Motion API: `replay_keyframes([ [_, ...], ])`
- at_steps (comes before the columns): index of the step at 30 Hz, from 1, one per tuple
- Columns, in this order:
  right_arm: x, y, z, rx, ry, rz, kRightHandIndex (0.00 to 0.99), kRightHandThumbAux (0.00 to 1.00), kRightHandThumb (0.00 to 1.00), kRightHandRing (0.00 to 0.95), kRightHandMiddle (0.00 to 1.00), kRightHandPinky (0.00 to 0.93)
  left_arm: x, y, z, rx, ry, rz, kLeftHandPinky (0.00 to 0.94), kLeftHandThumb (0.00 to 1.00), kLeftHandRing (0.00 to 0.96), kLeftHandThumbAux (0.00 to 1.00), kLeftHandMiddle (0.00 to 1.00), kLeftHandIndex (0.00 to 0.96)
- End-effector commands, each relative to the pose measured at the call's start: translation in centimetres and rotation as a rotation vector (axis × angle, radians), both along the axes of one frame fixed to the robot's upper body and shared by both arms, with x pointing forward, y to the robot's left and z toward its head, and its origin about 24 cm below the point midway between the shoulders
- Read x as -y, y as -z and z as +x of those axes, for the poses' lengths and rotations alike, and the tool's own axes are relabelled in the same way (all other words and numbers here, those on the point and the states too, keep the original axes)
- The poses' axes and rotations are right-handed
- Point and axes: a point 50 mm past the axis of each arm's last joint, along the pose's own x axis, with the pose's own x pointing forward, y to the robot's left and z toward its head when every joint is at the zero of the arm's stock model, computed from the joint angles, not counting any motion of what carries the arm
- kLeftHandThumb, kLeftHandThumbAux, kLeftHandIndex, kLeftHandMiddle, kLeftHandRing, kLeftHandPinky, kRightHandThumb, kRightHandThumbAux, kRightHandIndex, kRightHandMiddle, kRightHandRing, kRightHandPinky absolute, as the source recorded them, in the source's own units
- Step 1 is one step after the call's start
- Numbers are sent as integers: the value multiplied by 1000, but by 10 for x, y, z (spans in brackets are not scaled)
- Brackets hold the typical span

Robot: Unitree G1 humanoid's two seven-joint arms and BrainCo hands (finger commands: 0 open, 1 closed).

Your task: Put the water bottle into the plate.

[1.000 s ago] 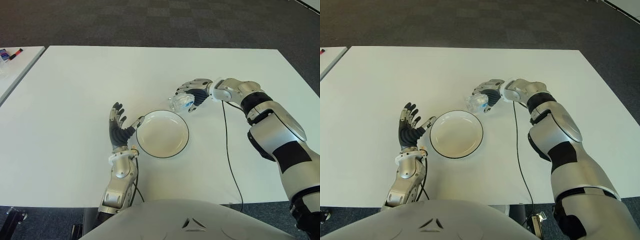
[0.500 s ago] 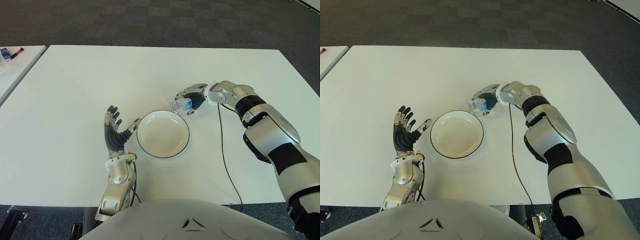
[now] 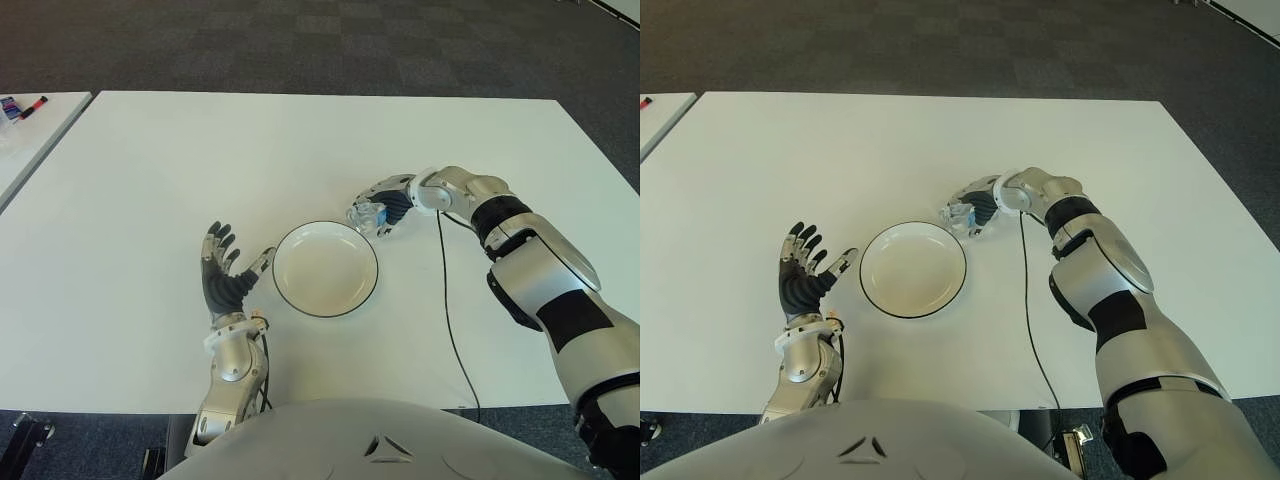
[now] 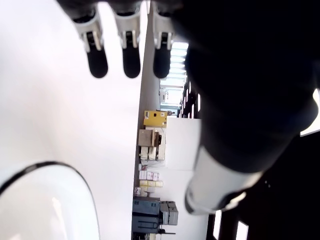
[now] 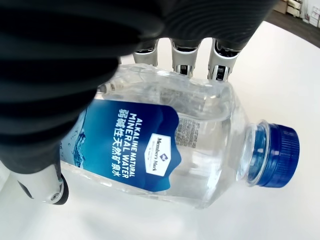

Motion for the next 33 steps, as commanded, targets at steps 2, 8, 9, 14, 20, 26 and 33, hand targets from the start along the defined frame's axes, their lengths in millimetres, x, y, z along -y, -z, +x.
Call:
replay_keyframes([
  [2, 3, 7, -7, -43, -20, -14, 0, 595, 742, 94, 31, 198, 48, -24, -1, 67, 21, -205, 207, 0, 186, 975, 193, 148],
  [8, 0, 9, -9, -42, -29, -6, 0, 601, 749, 114, 24, 215, 49, -28, -2, 72, 12, -202, 208, 0, 193, 967, 200, 147],
  [9, 0, 9, -8, -41, -29, -5, 0, 601, 750, 115, 24, 215, 49, -28, -2, 72, 11, -202, 208, 0, 193, 967, 201, 146],
  [14, -1, 10, -9, -39, -26, 4, 0, 606, 742, 114, 33, 211, 49, -30, -2, 72, 5, -194, 213, 0, 199, 957, 207, 146],
  [20, -2, 12, -10, -43, -21, 27, 0, 609, 719, 102, 41, 199, 50, -31, -3, 72, 7, -186, 210, 0, 198, 943, 207, 144],
  [26, -2, 15, -12, -43, -20, 36, 0, 609, 727, 105, 42, 214, 50, -33, -4, 77, 4, -184, 213, 0, 202, 935, 211, 149],
  [33, 1, 21, -14, -34, -12, 39, 0, 593, 746, 121, 54, 234, 49, -33, -6, 84, 14, -175, 207, 0, 201, 925, 212, 150],
])
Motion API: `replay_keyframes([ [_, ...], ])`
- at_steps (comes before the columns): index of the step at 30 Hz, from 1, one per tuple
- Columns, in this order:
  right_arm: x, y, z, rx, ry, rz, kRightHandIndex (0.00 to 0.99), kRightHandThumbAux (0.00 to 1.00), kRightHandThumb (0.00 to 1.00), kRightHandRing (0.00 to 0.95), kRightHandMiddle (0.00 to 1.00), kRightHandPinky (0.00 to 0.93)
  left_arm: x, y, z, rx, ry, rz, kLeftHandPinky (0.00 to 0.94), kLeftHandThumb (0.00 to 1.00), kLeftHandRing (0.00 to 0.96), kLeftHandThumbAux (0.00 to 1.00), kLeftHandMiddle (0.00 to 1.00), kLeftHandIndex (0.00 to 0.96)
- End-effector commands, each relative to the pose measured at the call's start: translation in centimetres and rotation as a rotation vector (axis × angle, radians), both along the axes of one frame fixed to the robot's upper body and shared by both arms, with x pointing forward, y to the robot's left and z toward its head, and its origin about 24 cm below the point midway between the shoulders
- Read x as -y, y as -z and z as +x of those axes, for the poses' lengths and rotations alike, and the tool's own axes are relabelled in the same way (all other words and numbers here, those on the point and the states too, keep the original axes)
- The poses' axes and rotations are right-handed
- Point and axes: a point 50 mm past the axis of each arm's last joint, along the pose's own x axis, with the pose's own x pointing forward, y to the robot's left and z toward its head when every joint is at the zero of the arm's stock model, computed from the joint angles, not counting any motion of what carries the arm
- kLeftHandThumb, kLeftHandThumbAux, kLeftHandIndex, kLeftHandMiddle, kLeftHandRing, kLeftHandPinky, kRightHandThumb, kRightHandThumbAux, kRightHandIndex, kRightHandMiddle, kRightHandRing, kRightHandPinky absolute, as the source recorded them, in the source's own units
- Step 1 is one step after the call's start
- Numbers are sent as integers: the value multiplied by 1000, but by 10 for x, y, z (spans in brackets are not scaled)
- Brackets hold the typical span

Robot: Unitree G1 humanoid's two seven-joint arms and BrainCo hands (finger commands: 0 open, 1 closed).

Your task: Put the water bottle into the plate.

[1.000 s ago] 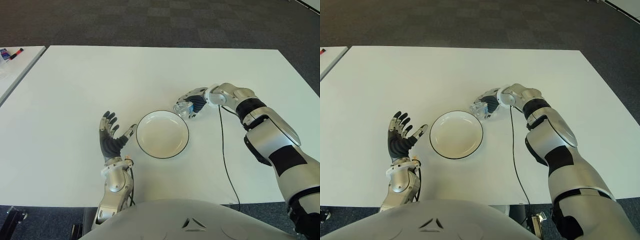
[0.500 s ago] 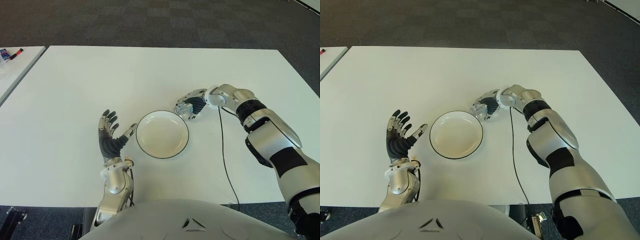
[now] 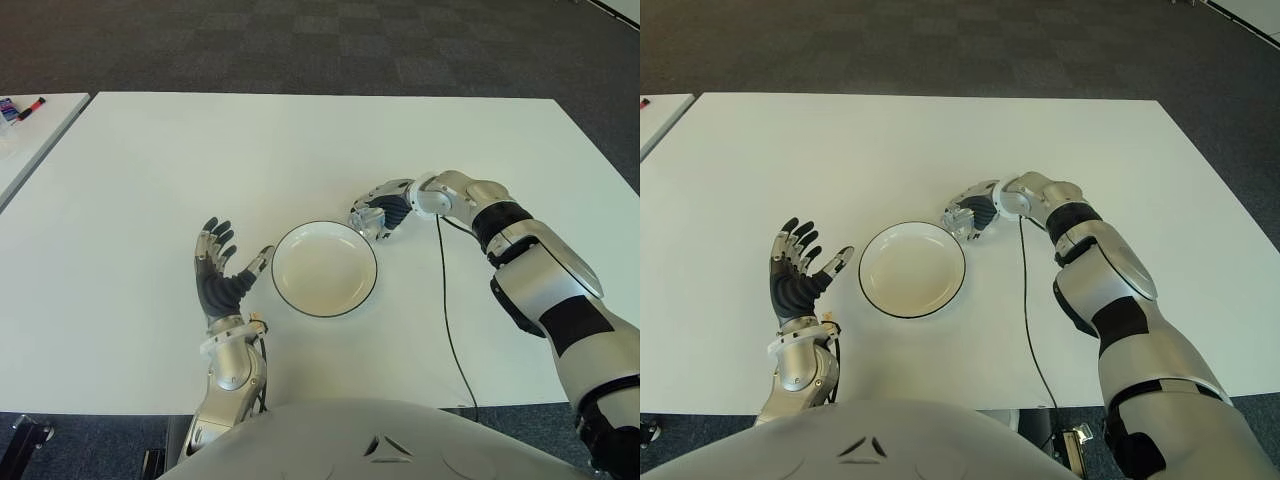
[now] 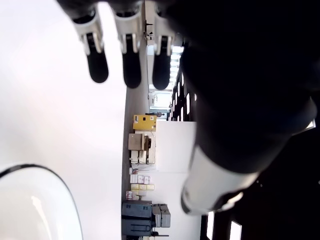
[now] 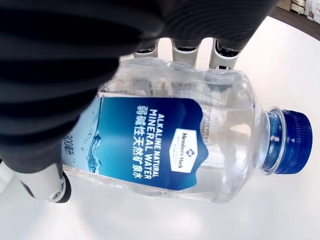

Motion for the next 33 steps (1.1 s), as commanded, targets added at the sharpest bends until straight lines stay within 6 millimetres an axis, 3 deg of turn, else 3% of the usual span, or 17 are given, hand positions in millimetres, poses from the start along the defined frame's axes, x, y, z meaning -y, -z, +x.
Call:
replay_keyframes([
  [1, 3, 17, -9, -30, 16, 12, 0, 588, 746, 123, 58, 237, 44, -18, -1, 40, 16, -209, 203, 0, 199, 925, 211, 149],
  [13, 5, 30, -14, 16, 34, 38, 0, 566, 762, 141, 89, 246, 41, -18, -1, 46, 29, -209, 190, 0, 186, 944, 204, 151],
  [33, 2, 34, -16, 59, 36, 89, 18, 544, 833, 185, 126, 271, 35, -15, 0, 55, 9, -216, 211, 0, 199, 971, 216, 162],
])
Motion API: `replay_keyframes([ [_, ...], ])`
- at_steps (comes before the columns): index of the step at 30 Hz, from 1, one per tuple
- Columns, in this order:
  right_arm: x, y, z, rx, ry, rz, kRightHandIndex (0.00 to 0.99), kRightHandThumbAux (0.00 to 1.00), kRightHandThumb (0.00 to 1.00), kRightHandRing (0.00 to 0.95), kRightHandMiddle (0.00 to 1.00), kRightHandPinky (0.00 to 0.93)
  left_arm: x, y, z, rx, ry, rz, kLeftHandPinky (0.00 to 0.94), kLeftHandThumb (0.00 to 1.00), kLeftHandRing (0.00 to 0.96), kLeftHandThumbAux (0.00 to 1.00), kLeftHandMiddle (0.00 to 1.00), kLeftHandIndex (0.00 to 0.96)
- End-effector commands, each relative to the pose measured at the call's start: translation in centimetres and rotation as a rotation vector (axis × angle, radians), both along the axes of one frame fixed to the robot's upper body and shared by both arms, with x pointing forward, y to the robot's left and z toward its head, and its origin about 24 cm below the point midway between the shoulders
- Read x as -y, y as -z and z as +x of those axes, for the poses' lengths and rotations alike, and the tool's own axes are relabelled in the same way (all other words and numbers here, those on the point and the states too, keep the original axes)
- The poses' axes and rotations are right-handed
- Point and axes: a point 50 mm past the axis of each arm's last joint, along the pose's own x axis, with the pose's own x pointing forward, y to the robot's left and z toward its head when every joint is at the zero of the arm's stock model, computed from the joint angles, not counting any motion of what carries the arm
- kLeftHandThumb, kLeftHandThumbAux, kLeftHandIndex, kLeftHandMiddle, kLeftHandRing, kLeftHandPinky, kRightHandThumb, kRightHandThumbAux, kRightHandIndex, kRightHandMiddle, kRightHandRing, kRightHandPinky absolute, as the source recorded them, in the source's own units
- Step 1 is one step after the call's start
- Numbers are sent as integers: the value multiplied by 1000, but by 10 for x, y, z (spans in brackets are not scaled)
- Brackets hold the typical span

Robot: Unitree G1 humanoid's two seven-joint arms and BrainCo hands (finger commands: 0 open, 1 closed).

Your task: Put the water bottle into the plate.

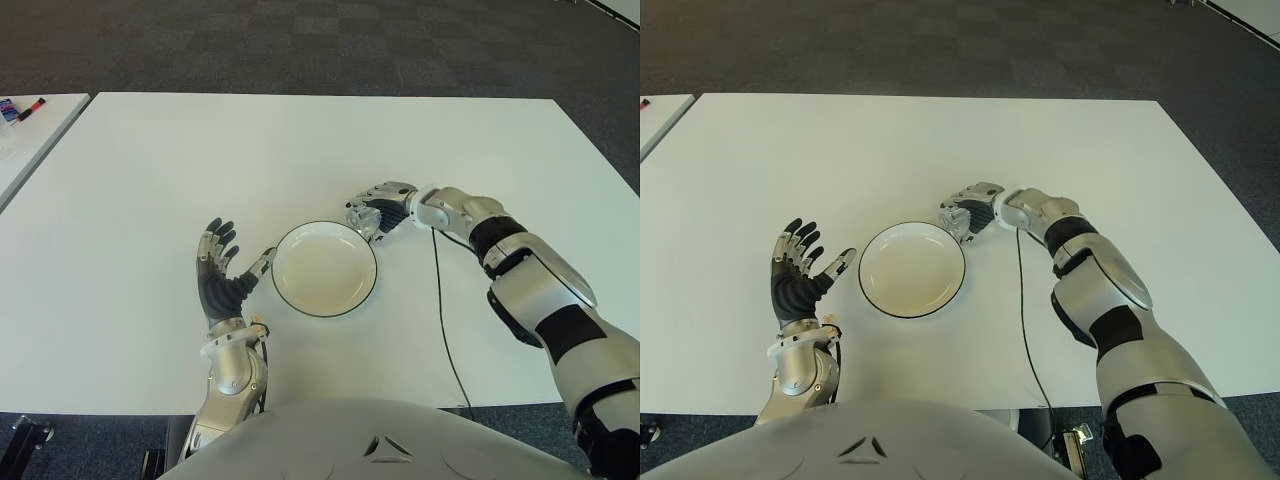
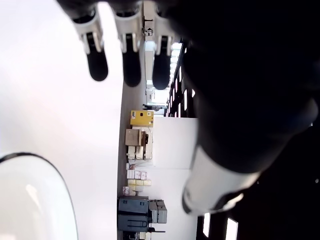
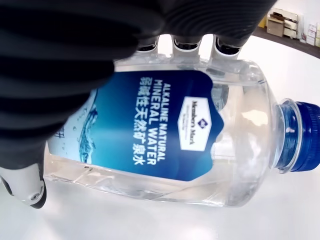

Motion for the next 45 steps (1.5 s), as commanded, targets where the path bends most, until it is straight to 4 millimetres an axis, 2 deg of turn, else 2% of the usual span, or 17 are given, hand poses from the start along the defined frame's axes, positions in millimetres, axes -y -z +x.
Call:
replay_keyframes([
  [1, -1, 17, -10, -45, -15, -25, 18, 544, 833, 185, 127, 272, 34, -13, 1, 45, -3, -203, 211, 0, 199, 972, 216, 162],
  [3, -1, 16, -10, -36, -23, -13, 34, 538, 833, 192, 140, 281, 33, -13, 2, 50, -11, -203, 219, 0, 205, 974, 220, 159],
  [5, -1, 16, -11, -30, -27, -6, 114, 522, 838, 231, 193, 322, 33, -13, 2, 55, -16, -203, 229, 0, 216, 979, 230, 163],
  [7, -1, 18, -11, -21, -16, 7, 142, 517, 840, 244, 210, 336, 33, -13, 2, 57, -17, -202, 233, 0, 220, 980, 233, 164],
  [8, -1, 20, -11, -15, -8, 15, 193, 515, 853, 298, 275, 379, 32, -13, 2, 58, -18, -201, 233, 0, 222, 981, 233, 164],
  [9, -1, 21, -12, -5, 9, 34, 211, 514, 858, 317, 298, 395, 32, -13, 2, 59, -18, -201, 233, 0, 222, 981, 233, 164],
  [10, 0, 23, -12, 4, 24, 59, 272, 557, 909, 401, 342, 475, 32, -13, 2, 60, -18, -201, 235, 0, 224, 982, 234, 165],
  [12, 0, 24, -13, 14, 39, 93, 333, 612, 953, 450, 370, 480, 31, -12, 2, 63, -19, -201, 239, 0, 227, 986, 237, 169],
  [15, -1, 24, -14, 20, 41, 117, 327, 658, 987, 504, 427, 500, 31, -12, 2, 65, -21, -201, 245, 0, 234, 992, 244, 174],
  [29, 1, 23, -15, 23, 73, 206, 363, 667, 1000, 544, 501, 465, 31, -13, 2, 65, -24, -204, 250, 4, 240, 987, 246, 169],
  [44, -1, 17, -13, 46, 55, 231, 345, 669, 1000, 553, 494, 481, 30, -15, 3, 66, -31, -208, 232, 10, 228, 975, 238, 165],
  [45, -1, 17, -13, 46, 55, 232, 381, 668, 1000, 540, 469, 468, 30, -15, 3, 66, -31, -207, 236, 11, 230, 973, 239, 166],
])
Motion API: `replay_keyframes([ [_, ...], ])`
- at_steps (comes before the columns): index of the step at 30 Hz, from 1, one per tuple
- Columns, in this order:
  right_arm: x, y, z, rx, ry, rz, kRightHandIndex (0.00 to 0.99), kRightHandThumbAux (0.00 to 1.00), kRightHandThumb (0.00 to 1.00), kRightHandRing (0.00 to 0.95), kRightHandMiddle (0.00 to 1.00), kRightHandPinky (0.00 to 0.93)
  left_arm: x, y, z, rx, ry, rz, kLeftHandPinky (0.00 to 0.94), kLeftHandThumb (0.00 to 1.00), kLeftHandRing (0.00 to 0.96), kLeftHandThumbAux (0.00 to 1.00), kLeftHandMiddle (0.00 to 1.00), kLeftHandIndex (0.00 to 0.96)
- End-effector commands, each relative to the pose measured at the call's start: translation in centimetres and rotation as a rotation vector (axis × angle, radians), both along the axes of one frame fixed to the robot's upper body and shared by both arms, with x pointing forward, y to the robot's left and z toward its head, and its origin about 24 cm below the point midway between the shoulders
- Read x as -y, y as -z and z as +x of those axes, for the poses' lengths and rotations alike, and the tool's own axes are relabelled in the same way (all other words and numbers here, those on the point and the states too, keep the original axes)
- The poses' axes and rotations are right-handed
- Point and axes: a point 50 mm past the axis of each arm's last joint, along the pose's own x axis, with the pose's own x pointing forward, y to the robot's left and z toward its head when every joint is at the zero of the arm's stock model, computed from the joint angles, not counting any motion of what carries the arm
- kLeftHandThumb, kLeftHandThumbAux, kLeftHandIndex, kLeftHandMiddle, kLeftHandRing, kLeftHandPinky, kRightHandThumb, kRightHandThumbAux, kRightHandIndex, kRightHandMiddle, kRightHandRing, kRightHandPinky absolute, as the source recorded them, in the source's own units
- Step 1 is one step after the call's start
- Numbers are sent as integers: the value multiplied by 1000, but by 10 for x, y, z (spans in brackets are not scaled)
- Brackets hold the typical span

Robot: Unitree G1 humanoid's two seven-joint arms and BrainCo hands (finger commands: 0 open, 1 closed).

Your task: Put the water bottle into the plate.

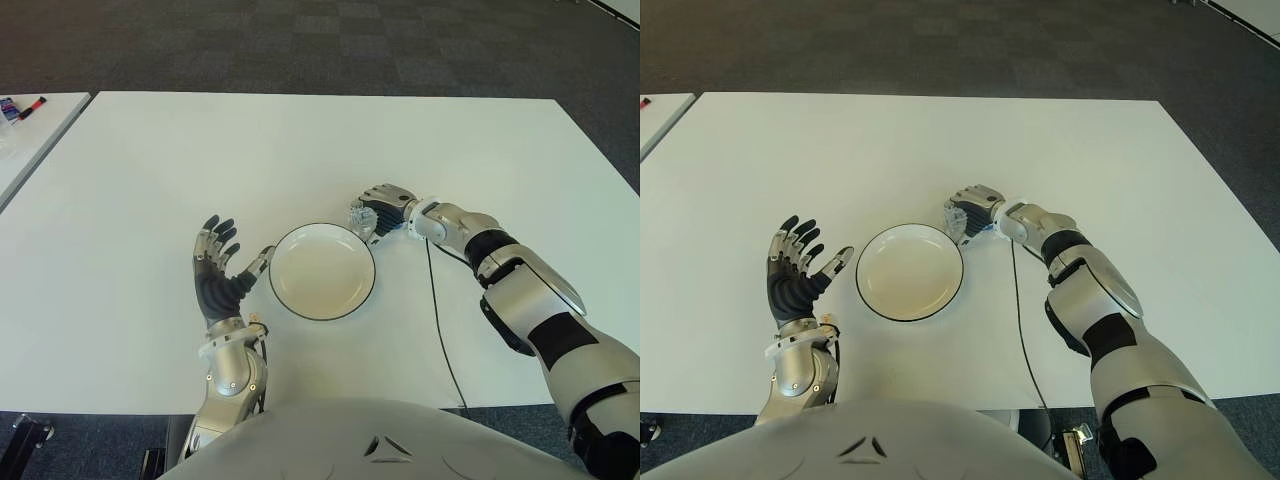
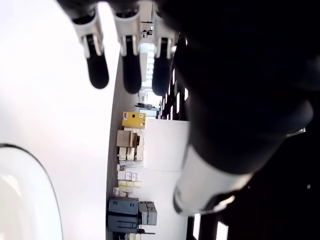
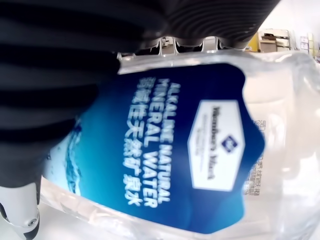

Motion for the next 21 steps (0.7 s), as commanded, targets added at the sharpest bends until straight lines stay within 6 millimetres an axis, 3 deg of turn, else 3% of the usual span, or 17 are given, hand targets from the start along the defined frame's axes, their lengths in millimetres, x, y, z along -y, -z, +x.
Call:
replay_keyframes([
  [1, 0, 6, -5, -25, -3, 8, 394, 667, 1000, 535, 461, 463, 31, -12, 3, 27, -19, -192, 237, 11, 231, 972, 239, 166],
  [11, 0, 6, -4, -44, 4, 20, 443, 666, 1000, 516, 434, 432, 31, -11, 3, 29, -18, -187, 237, 16, 231, 971, 239, 164],
  [15, 0, 5, -4, -51, 5, 25, 369, 668, 1000, 540, 487, 463, 31, -11, 3, 28, -24, -188, 248, 19, 237, 963, 240, 162],
  [21, 0, 5, -4, -46, 8, 25, 354, 668, 1000, 542, 500, 467, 30, -10, 3, 28, -31, -195, 274, 45, 259, 946, 257, 177],
])
